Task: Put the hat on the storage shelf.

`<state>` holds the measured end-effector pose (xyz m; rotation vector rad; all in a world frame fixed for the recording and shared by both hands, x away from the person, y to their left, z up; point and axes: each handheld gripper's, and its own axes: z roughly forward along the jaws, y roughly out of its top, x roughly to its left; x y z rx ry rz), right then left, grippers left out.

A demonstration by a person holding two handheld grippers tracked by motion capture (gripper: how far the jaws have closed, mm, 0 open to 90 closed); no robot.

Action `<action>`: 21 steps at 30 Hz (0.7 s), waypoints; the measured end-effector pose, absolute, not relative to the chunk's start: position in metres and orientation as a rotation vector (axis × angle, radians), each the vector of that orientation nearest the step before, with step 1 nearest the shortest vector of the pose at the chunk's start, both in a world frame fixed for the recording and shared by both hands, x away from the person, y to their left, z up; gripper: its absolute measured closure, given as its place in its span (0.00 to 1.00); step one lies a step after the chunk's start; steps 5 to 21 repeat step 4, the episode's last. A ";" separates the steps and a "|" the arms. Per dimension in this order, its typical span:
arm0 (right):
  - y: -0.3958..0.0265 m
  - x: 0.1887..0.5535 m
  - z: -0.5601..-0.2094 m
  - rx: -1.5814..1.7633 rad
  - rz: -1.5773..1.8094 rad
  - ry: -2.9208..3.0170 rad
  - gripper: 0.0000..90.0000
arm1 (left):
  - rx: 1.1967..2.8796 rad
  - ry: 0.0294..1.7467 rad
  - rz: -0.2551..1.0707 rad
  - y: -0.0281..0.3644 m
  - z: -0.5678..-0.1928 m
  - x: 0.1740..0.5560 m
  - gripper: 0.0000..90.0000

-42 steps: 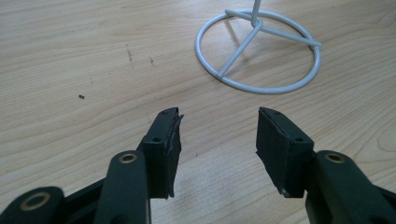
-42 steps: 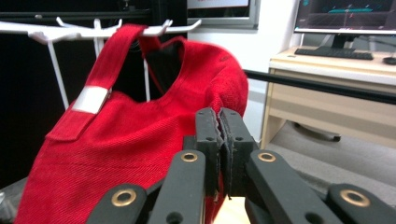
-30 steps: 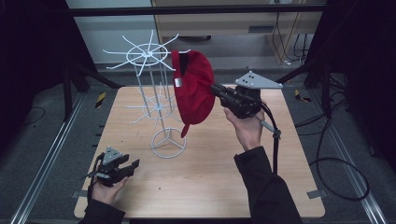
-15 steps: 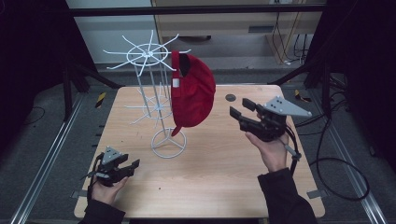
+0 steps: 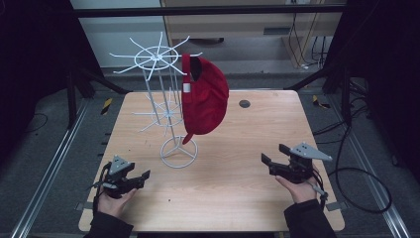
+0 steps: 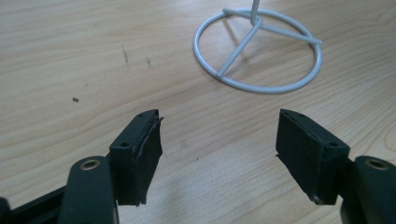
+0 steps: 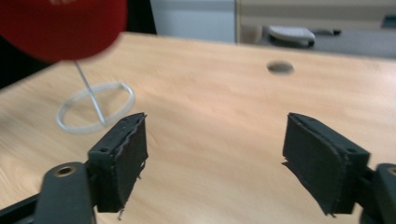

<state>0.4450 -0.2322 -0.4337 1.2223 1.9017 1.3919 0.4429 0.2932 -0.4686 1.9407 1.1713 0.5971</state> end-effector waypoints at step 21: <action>-0.248 0.437 -0.458 1.279 1.329 1.911 0.19 | 1.940 1.183 0.587 0.295 -0.472 0.445 0.32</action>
